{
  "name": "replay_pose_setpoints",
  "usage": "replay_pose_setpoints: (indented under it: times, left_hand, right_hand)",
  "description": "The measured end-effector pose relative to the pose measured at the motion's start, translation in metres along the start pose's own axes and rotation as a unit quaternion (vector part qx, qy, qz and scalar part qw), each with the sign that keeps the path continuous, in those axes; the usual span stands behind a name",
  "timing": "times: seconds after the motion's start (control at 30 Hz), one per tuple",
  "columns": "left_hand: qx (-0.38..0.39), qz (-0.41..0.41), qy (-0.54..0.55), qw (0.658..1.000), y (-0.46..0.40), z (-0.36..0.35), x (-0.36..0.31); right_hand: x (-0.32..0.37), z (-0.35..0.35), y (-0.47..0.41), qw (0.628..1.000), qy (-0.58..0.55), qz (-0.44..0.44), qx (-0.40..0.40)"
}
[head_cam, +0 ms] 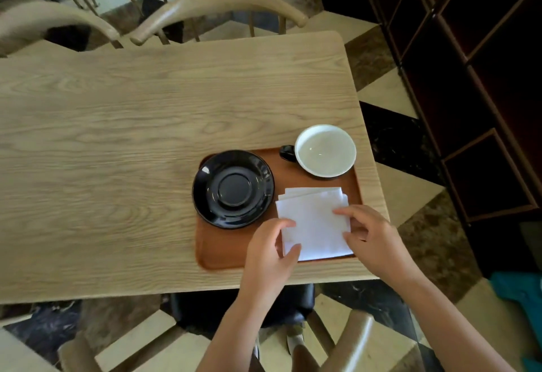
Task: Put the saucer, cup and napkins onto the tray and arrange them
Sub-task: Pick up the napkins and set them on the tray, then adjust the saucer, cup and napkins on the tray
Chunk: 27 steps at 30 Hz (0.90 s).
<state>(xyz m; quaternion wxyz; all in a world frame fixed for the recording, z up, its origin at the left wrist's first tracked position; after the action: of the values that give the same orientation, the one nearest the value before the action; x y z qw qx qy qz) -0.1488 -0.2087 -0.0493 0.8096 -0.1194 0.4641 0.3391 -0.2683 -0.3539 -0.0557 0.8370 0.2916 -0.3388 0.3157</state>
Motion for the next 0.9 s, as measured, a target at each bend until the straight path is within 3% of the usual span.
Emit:
replay_pose_setpoints:
  times: [0.33,0.47,0.6,0.9]
  left_hand:
    - [0.037,-0.037,-0.111,0.992,0.004,-0.029,0.004]
    - [0.024,-0.090,-0.199,0.976,0.009,-0.031,0.000]
    - [0.058,-0.148,-0.259,0.953,0.008,-0.039,0.001]
    - [0.106,-0.163,-0.338,0.921,0.009,-0.039,0.011]
  right_hand:
    - [-0.008,-0.009,0.008,0.991,0.129,0.021,-0.038]
    - [0.008,-0.010,0.015,0.955,0.256,0.125,-0.089]
    - [0.011,-0.023,0.018,0.928,0.315,0.191,-0.061]
    - [0.013,-0.023,0.019,0.912,0.362,0.188,-0.041]
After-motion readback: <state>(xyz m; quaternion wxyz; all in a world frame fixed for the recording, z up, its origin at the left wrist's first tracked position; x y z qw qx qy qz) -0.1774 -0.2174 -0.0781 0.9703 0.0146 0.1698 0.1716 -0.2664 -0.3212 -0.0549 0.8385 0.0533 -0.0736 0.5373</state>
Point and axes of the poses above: each hand's wrist, its own y-axis away from the middle knuckle, its own z-axis out of the back of the hand, x = y × z, the point moved 7 cm from there along -y, towards the middle knuckle, and after that the axes turned 2 degrees about x, right-handed, at the moved point
